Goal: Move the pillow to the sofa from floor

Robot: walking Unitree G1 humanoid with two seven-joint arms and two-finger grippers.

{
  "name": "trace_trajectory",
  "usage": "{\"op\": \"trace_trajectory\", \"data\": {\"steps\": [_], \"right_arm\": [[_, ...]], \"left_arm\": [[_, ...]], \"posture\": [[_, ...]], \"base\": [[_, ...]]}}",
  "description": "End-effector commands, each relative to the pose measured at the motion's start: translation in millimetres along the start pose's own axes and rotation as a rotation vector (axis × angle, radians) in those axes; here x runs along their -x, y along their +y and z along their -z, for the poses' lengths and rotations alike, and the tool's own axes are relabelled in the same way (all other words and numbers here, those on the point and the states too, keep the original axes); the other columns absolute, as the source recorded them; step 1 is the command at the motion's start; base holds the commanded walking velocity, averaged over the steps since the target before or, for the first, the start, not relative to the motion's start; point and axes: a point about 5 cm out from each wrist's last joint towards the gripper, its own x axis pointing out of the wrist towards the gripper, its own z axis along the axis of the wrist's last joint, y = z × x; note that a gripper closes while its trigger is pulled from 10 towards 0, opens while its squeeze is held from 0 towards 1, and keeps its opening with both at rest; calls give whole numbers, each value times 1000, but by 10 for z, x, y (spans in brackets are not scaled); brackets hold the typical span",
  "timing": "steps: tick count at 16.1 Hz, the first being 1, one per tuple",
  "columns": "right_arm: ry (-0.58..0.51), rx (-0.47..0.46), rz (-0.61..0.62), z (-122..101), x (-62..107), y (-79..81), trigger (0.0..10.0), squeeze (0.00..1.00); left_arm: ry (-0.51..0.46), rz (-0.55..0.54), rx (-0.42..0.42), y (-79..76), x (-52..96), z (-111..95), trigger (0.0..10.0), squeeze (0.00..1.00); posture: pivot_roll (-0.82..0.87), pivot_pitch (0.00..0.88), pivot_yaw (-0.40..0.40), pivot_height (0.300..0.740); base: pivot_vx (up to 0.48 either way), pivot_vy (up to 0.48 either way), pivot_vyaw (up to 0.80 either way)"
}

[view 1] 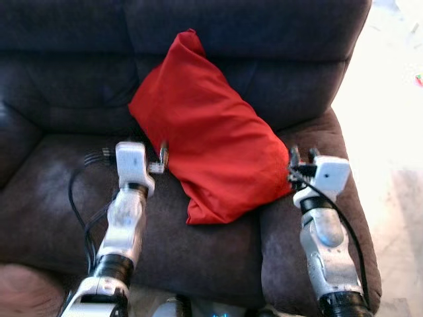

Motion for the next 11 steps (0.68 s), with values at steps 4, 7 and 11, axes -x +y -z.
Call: {"op": "trace_trajectory", "data": {"steps": [4, 7, 11], "right_arm": [[-10, -10, -5, 16, -38, 84, 10000, 0], [-21, -21, -7, 6, -61, 126, 10000, 0], [-20, -21, -12, 2, -96, 158, 10000, 0]], "left_arm": [[-79, 75, 43, -212, -129, -245, 10000, 0], [-46, 60, 44, -210, -65, -185, 10000, 0], [-51, 71, 51, -225, -56, -217, 10000, 0]], "posture": [[15, 85, 88, 739], [9, 69, 88, 739], [20, 81, 82, 739]], "base": [[0, 0, 0], [0, 0, 0], [0, 0, 0]]}}
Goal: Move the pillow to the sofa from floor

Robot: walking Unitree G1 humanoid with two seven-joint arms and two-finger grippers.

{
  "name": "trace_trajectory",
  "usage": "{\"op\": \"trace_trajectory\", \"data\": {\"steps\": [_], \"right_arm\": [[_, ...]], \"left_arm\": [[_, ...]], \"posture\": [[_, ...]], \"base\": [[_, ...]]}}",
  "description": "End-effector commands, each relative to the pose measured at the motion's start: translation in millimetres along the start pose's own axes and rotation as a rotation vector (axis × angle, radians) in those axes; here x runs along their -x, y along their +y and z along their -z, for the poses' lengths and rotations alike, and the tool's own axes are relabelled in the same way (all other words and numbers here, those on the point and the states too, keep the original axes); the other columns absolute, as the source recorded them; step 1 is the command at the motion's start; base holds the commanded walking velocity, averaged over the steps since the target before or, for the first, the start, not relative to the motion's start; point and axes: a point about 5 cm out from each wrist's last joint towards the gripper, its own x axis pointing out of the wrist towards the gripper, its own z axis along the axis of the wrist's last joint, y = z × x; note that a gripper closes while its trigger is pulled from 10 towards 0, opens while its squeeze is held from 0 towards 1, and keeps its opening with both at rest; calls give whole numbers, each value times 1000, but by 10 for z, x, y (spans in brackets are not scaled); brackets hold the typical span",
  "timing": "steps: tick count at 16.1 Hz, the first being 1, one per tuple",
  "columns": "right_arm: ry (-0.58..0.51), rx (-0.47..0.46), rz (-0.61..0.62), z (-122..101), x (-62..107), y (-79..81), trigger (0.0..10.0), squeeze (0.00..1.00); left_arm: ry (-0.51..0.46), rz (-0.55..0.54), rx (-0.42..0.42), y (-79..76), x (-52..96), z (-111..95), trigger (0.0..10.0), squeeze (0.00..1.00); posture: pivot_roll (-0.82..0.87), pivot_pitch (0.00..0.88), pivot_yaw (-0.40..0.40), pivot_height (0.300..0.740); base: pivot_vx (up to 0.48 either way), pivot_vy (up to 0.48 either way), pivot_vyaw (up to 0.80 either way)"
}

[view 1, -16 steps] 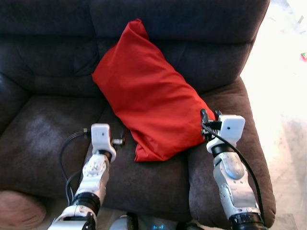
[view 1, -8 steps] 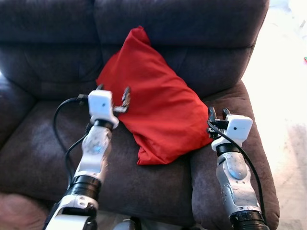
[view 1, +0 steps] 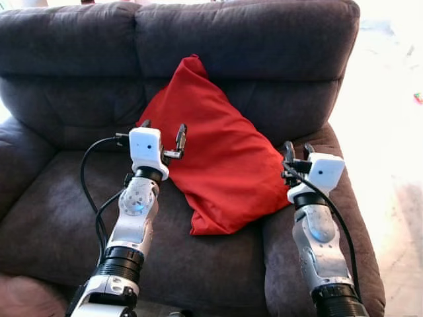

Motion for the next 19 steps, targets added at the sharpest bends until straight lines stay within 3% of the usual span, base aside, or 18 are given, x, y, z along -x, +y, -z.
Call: {"op": "trace_trajectory", "data": {"steps": [1, 19], "right_arm": [[1, 4, -8, 4, -20, 40, 10000, 0], [20, 25, -6, 11, -47, -14, 10000, 0]], "left_arm": [[4, -3, 16, 12, 15, -4, 10000, 0], [22, -21, 35, 24, 67, -19, 10000, 0]], "posture": [[21, 85, 81, 739], [27, 140, 56, 739]], "base": [[0, 0, 0], [-28, 0, 0]]}}
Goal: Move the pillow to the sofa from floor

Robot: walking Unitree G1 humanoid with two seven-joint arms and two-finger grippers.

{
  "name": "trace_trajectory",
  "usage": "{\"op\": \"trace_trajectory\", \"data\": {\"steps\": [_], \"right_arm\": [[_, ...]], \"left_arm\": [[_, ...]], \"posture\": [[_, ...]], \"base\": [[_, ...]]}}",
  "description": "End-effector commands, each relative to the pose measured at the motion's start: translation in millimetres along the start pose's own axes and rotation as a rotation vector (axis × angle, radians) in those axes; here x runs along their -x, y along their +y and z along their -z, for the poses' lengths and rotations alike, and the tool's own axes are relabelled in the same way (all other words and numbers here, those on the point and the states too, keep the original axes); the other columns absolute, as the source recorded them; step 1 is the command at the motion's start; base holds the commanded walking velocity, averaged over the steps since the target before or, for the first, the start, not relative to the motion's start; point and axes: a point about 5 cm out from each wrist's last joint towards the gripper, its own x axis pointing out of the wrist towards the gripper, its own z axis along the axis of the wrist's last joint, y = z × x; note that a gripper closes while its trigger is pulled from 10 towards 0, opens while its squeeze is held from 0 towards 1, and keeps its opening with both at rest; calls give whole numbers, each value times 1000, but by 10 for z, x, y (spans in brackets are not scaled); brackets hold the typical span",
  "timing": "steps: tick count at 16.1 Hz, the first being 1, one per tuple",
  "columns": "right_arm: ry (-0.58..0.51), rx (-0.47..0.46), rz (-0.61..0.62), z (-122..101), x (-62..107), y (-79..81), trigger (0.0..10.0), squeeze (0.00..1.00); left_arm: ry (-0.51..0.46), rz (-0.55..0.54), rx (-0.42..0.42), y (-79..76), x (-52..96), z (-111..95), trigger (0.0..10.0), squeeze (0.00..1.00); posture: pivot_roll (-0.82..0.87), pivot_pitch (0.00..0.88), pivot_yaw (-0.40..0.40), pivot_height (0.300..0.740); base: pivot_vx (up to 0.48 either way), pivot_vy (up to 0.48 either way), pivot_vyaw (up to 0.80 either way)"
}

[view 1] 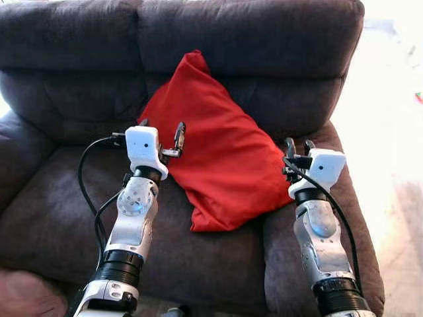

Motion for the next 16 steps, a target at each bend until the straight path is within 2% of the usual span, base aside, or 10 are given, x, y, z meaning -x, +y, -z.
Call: {"op": "trace_trajectory", "data": {"steps": [1, 10, 16], "right_arm": [[21, 9, -11, 32, 1, 27, 10000, 0], [28, 13, -18, 38, -6, 24, 10000, 0], [29, 14, -26, 37, -13, 35, 10000, 0]], "left_arm": [[13, -8, 0, 24, 33, 21, 10000, 0], [23, -19, -6, 40, 34, 29, 10000, 0], [16, -25, -1, 58, 39, 18, 10000, 0]], "posture": [[28, 144, 54, 739], [26, 142, 46, 739], [25, 133, 43, 739]], "base": [[0, 0, 0], [0, 0, 0], [-298, 0, 0]]}}
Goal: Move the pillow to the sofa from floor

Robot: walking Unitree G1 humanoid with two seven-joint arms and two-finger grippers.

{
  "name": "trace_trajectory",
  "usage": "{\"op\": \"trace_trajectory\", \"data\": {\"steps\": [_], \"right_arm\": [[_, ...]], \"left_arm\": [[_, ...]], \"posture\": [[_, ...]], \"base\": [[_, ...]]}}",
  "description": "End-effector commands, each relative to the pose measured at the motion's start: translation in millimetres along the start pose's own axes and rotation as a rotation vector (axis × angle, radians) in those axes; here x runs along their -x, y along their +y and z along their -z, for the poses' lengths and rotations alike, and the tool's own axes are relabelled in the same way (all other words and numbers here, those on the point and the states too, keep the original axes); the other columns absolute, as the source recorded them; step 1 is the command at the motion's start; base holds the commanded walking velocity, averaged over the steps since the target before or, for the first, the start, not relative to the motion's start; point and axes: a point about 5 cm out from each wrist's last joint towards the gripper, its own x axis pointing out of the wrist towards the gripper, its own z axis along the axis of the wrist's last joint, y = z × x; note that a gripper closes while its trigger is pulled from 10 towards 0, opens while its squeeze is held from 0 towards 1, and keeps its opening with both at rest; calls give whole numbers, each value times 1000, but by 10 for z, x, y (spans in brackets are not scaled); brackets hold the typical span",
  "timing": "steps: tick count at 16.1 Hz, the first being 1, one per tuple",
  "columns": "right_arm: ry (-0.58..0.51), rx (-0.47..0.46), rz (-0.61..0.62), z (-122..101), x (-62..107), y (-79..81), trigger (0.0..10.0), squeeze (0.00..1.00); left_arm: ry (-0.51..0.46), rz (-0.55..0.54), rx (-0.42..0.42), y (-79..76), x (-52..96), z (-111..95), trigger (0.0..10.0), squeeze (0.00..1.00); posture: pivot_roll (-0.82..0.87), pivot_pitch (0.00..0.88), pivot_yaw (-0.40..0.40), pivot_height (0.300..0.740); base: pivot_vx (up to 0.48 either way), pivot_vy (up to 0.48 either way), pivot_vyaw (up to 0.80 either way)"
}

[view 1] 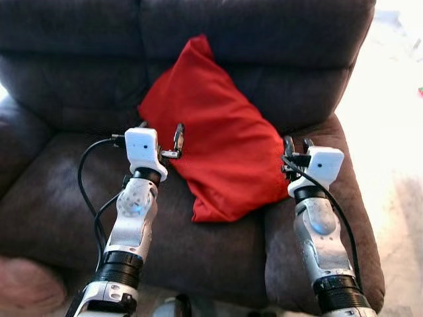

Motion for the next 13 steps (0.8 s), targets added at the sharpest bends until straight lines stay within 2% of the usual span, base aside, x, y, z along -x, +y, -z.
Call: {"op": "trace_trajectory", "data": {"steps": [1, 4, 7, 13], "right_arm": [[28, 8, -13, 53, 18, 23, 10000, 0], [30, 9, -14, 56, 17, 24, 10000, 0], [31, 9, -14, 57, 18, 23, 10000, 0], [39, 11, -13, 63, 19, 6, 10000, 0]], "left_arm": [[-1, -14, -2, 40, 18, -9, 10000, 0], [-2, -11, -1, 36, 13, -12, 10000, 0], [13, -25, -15, 51, 2, 2, 10000, 0], [17, -44, 9, 94, 17, -5, 10000, 0]], "posture": [[24, 133, 43, 739], [24, 131, 43, 739], [23, 134, 41, 739], [25, 148, 34, 739]], "base": [[-296, 0, 0], [-284, 0, 0], [0, 0, 0], [0, 0, 0]]}}
